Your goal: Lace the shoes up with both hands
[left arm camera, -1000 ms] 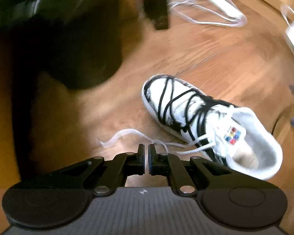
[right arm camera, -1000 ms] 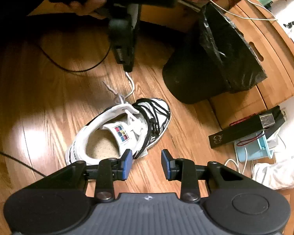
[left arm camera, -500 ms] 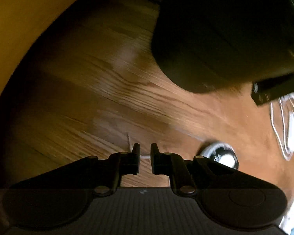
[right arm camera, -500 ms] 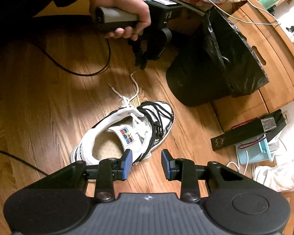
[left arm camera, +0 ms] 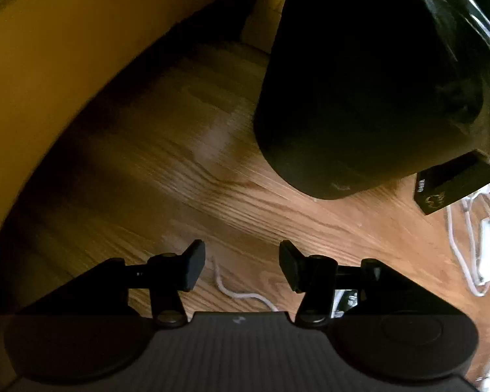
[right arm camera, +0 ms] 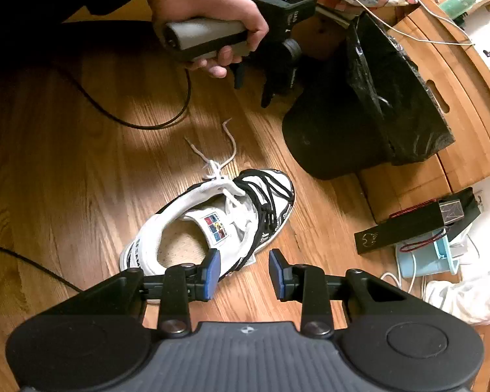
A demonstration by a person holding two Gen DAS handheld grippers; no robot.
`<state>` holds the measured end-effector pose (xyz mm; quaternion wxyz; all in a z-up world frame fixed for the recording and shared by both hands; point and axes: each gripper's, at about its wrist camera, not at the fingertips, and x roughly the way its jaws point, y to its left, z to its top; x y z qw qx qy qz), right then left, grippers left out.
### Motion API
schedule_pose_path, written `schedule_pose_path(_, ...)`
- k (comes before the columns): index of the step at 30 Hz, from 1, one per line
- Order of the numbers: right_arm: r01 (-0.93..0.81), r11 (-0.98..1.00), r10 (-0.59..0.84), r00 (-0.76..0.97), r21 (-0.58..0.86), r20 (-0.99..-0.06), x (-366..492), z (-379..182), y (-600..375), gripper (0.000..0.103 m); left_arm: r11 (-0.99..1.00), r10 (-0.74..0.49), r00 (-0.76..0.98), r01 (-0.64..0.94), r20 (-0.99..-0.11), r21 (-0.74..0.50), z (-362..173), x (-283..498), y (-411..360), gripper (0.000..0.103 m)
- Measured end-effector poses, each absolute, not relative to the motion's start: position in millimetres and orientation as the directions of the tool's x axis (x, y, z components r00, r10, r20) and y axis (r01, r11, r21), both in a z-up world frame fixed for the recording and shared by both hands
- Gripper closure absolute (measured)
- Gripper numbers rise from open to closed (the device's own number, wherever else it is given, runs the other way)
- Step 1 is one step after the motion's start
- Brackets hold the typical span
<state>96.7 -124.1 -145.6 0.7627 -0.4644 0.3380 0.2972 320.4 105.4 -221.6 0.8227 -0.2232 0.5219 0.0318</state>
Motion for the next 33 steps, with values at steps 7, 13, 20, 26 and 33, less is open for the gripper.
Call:
schedule_pose_path(7,-0.766,0.392,0.135,0.595,-0.509,-0.792,95,-146,-124,0.067,0.867,-0.230,0.391,-0.333,-0.891,-0.370,-235,325,103,0.058)
schedule_pose_path(13,-0.765,0.393,0.131,0.596,-0.510,-0.793,94,-145,-125,0.067,0.879,-0.169,0.347,-0.371,-0.922,-0.301,-250,325,107,0.065)
schedule_pose_path(20,-0.766,0.390,0.129,0.595,-0.511,-0.793,92,-145,-124,0.066,0.889,-0.130,0.309,-0.384,-0.942,-0.248,-262,331,99,0.065)
schedule_pose_path(26,-0.766,0.393,0.129,0.593,-0.508,-0.795,92,-145,-123,0.066,0.905,-0.096,0.262,-0.380,-0.960,-0.194,-269,332,93,0.069)
schedule_pose_path(33,-0.768,0.394,0.130,0.590,-0.504,-0.797,93,-144,-122,0.066,0.899,-0.088,0.245,-0.398,-0.966,-0.183,-281,335,88,0.073)
